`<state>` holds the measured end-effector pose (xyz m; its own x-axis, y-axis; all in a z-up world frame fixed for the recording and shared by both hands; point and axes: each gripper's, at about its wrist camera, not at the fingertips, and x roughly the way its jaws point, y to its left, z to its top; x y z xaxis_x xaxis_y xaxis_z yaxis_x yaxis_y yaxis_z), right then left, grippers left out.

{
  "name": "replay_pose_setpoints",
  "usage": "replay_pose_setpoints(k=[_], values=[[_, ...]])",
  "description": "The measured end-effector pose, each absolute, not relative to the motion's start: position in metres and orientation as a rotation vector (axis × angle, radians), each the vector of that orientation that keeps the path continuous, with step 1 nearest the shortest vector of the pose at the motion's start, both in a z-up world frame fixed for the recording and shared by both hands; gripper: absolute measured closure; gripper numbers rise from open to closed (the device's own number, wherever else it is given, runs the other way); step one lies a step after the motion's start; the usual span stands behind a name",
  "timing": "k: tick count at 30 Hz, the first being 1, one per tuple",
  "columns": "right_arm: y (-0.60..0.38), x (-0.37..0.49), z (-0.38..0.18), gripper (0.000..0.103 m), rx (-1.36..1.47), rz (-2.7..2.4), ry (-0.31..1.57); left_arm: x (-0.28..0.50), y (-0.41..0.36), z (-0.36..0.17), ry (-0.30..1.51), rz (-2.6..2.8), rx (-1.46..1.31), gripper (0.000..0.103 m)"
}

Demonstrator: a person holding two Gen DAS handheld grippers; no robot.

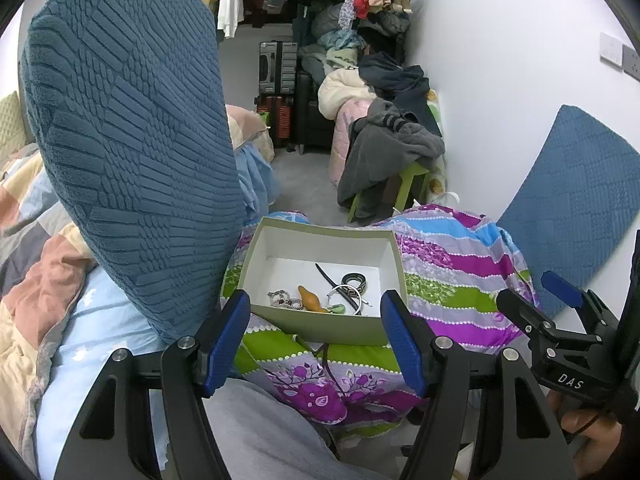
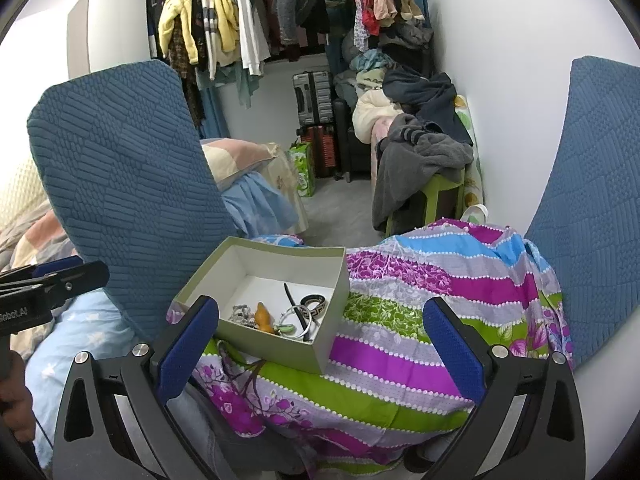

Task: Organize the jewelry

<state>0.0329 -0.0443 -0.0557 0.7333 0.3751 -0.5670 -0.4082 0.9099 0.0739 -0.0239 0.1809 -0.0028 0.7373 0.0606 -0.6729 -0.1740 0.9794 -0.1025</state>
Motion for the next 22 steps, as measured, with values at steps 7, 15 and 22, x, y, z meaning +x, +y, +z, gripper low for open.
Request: replay_pose_setpoints(k=[7,15,22], values=[[-0.0440,0.0310,-0.0557,0.000,-0.052,0.421,0.610,-0.0244,0.1803,-0.0038,0.735,0.128,-0.161,0.035],[-0.0453,0.0302,-0.0564,0.000,-0.047,0.411,0.610,-0.0255,0.1798,-0.0061,0.735,0.128,-0.161,0.026],[-0.0467,0.0278,-0.0562,0.000,-0.044,0.391,0.602,-0.0248,0.1782,-0.0091,0.748,0.123,-0.156,0.026]])
